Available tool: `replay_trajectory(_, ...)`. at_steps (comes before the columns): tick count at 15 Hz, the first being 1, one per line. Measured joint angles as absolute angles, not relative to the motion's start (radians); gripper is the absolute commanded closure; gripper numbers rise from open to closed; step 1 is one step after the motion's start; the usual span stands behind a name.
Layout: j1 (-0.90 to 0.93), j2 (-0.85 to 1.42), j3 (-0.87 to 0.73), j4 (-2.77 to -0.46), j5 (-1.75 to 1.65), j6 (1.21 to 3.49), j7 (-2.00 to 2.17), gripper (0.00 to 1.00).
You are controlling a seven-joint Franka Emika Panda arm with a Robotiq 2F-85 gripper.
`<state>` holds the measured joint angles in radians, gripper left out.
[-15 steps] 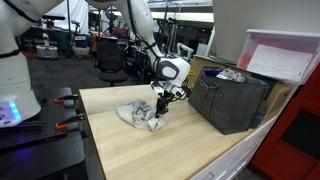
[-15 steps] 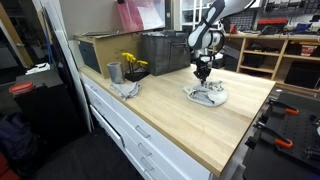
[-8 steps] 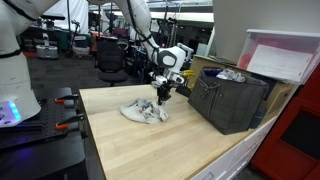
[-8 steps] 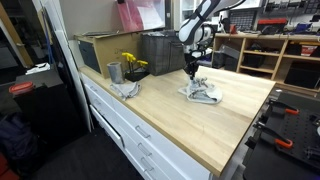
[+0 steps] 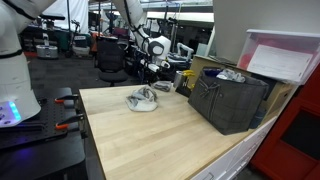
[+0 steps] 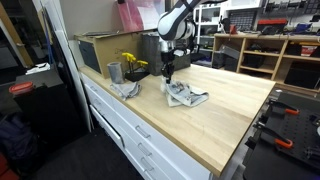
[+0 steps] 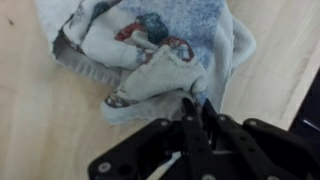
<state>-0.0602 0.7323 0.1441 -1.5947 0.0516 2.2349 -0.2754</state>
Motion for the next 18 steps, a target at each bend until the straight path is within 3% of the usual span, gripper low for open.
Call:
replay_trajectory(2,-0.048,0.726,0.189,-1.595,0.061,2.233,-0.322,0.57)
replay_trajectory(10,-0.037,0.701,0.12,-1.618,0.06,2.213,-0.317,0.0)
replay_trajectory(18,-0.085,0.671,0.038,-1.755,0.056,2.218,-0.282,0.0)
